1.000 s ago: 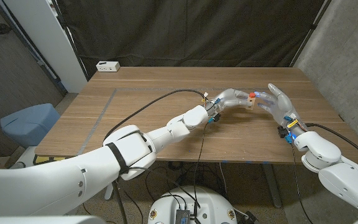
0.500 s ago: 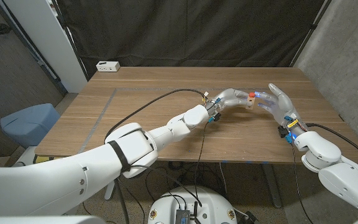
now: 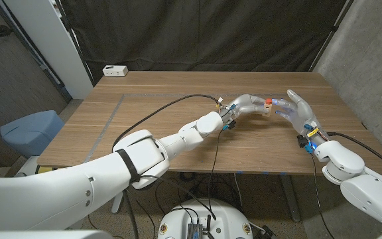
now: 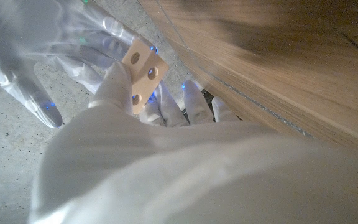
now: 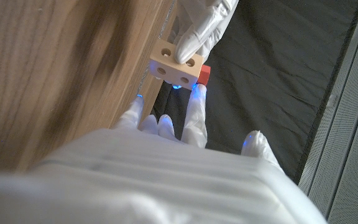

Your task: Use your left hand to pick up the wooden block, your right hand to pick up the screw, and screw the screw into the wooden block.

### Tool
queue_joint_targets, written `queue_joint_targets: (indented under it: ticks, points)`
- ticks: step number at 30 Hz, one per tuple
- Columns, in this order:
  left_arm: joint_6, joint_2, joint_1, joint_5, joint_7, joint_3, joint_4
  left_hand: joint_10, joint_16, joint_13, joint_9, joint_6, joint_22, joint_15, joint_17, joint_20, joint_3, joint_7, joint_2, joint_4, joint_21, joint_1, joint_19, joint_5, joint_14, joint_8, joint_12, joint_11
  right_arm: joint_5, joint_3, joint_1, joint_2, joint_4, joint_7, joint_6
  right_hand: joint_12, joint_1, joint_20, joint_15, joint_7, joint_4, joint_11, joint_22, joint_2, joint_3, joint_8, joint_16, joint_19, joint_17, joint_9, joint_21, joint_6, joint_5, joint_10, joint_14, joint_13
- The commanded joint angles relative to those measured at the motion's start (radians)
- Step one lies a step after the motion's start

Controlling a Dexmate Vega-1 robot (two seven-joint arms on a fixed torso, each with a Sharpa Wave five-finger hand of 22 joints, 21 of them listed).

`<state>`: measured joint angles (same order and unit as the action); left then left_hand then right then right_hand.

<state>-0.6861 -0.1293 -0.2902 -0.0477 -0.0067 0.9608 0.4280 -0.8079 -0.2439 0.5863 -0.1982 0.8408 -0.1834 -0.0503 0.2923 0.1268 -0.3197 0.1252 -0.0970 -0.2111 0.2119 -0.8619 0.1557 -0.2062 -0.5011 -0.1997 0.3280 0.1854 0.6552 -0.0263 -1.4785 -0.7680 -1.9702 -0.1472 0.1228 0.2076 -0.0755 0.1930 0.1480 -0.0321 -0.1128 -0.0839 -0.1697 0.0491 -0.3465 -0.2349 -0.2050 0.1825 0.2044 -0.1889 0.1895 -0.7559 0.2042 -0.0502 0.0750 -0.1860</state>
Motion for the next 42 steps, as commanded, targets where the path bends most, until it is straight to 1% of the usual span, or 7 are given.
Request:
queue_joint_targets:
  ticks: [1,15,18,25,33,36,42]
  points:
    - [-0.002,0.000,0.000,-0.002,0.000,0.004,0.001,-0.004,-0.002,0.005,-0.004,0.002,-0.006,-0.061,0.000,0.006,-0.068,-0.001,-0.037,0.060,0.003,0.016,0.001,-0.008,0.006,-0.001,-0.002,-0.001,0.000,-0.008,-0.012,-0.003,-0.009,0.005,0.004,0.006,-0.002,0.003,0.005,-0.005,-0.001,-0.002,-0.002,0.009,-0.002,-0.004,-0.010,0.005,0.003,-0.002,0.006,-0.020,0.010,-0.008,-0.008,-0.004]
    - [-0.006,0.018,-0.018,0.009,0.007,0.002,0.042,-0.003,-0.004,0.006,-0.004,0.000,-0.006,-0.061,-0.003,0.006,-0.072,0.000,-0.036,0.060,0.003,0.018,0.001,-0.008,0.007,-0.003,-0.008,-0.001,-0.003,-0.019,-0.033,-0.002,-0.017,0.016,0.017,0.009,-0.003,0.002,0.002,-0.001,-0.001,0.004,-0.002,0.010,-0.002,-0.008,-0.012,0.007,0.002,-0.002,0.005,-0.048,0.010,-0.028,-0.017,-0.004]
    - [-0.003,0.024,-0.024,0.013,0.008,0.001,0.057,-0.003,-0.006,0.006,-0.004,-0.001,-0.006,-0.062,-0.003,0.006,-0.072,0.002,-0.036,0.059,0.003,0.017,0.001,-0.008,0.008,-0.003,-0.009,-0.001,-0.004,-0.023,-0.042,0.000,-0.021,0.018,0.022,0.010,-0.004,0.002,0.000,-0.004,-0.001,0.003,-0.002,0.010,-0.002,-0.010,-0.013,0.007,0.002,-0.002,0.005,-0.059,0.010,-0.033,-0.020,-0.003]
    - [0.006,0.042,-0.041,0.025,0.014,-0.001,0.103,0.002,-0.007,0.006,-0.004,-0.008,-0.006,-0.057,-0.003,0.010,-0.075,-0.001,-0.041,0.061,0.003,0.018,0.000,-0.009,0.012,-0.002,-0.014,-0.002,-0.006,-0.033,-0.061,0.001,-0.030,0.029,0.031,0.011,-0.004,0.002,0.001,0.000,-0.001,0.005,-0.002,0.011,-0.003,-0.014,-0.014,0.008,0.002,-0.001,0.004,-0.085,0.010,-0.046,-0.026,-0.003]
    - [0.023,0.064,-0.059,0.035,0.015,-0.007,0.156,0.000,-0.008,0.007,-0.004,-0.008,-0.006,-0.058,-0.005,0.009,-0.076,0.000,-0.038,0.061,0.003,0.020,-0.001,-0.009,0.011,-0.003,-0.016,-0.002,-0.014,-0.041,-0.077,0.008,-0.041,0.029,0.040,0.011,-0.004,0.001,-0.001,-0.003,0.000,0.006,-0.002,0.012,-0.003,-0.013,-0.014,0.009,0.002,-0.001,0.004,-0.089,0.010,-0.051,-0.030,-0.003]
    - [0.027,0.069,-0.064,0.038,0.015,-0.009,0.168,0.001,-0.009,0.007,-0.004,-0.012,-0.006,-0.057,-0.004,0.012,-0.077,0.000,-0.041,0.062,0.003,0.020,-0.001,-0.009,0.014,-0.002,-0.018,-0.003,-0.018,-0.046,-0.085,0.011,-0.047,0.023,0.039,0.011,-0.004,0.002,-0.001,-0.005,0.000,0.006,-0.002,0.012,-0.003,-0.013,-0.014,0.009,0.002,-0.001,0.004,-0.093,0.010,-0.052,-0.030,-0.003]
    - [0.035,0.077,-0.071,0.042,0.014,-0.013,0.188,-0.005,-0.011,0.008,-0.004,-0.002,-0.006,-0.059,-0.006,0.008,-0.077,0.000,-0.037,0.060,0.003,0.020,0.000,-0.009,0.012,-0.007,-0.018,0.000,-0.025,-0.059,-0.099,0.016,-0.056,0.014,0.035,0.012,-0.004,0.002,-0.002,-0.007,0.000,0.003,-0.002,0.013,-0.003,-0.012,-0.015,0.010,0.001,-0.001,0.004,-0.098,0.010,-0.058,-0.033,-0.003]
